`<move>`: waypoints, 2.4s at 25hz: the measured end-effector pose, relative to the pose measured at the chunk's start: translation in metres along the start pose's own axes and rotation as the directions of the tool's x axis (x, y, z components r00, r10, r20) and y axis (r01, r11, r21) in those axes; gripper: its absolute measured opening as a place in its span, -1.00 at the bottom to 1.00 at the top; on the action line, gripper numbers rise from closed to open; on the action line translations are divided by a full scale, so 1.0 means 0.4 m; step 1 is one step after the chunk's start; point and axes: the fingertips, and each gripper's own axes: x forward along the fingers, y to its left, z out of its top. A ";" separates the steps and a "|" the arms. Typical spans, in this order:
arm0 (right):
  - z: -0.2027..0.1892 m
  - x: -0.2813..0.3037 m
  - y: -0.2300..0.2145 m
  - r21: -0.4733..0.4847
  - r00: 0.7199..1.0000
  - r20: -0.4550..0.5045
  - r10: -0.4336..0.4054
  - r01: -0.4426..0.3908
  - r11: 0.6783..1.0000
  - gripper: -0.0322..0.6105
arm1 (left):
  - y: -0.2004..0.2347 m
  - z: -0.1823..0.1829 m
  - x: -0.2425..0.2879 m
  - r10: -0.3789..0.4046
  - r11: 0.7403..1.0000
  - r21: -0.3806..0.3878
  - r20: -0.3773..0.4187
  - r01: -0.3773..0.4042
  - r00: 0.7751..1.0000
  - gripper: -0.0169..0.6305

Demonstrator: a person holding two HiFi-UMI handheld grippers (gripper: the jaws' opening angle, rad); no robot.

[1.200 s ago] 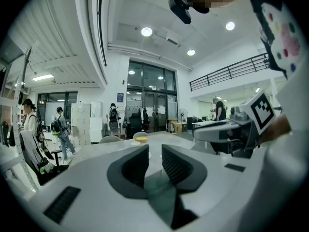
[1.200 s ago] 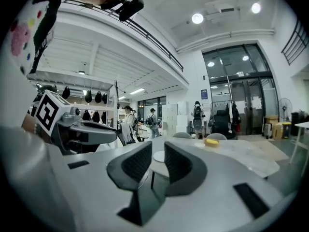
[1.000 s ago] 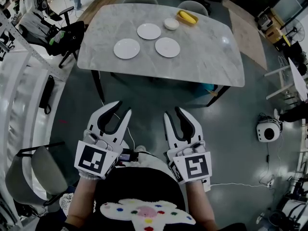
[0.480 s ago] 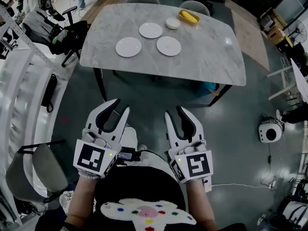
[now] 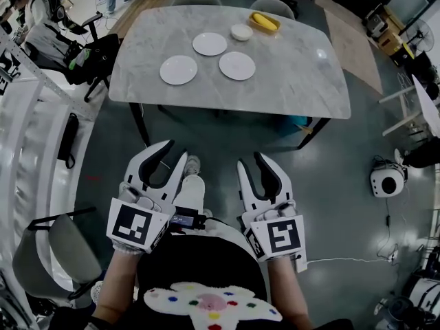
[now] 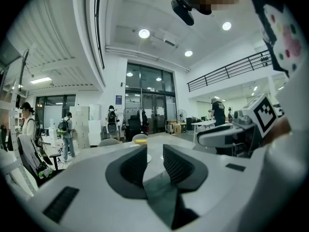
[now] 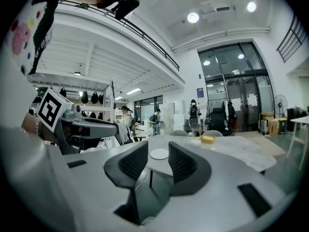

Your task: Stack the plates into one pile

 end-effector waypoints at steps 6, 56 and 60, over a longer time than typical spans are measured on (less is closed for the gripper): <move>0.001 0.063 -0.046 0.003 0.999 -0.013 -0.035 0.035 0.999 -0.54 | 0.033 -0.003 0.087 -0.043 0.999 -0.014 -0.013 0.043 0.999 -0.64; 0.078 0.820 -0.261 -0.014 0.989 -0.113 -0.093 0.092 0.996 -0.52 | 0.578 0.038 0.652 -0.165 0.986 -0.038 0.003 0.165 0.986 -0.64; 0.071 0.828 -0.256 -0.013 0.991 -0.117 -0.070 0.068 0.998 -0.52 | 0.581 0.028 0.643 -0.150 0.988 -0.046 -0.008 0.149 0.989 -0.64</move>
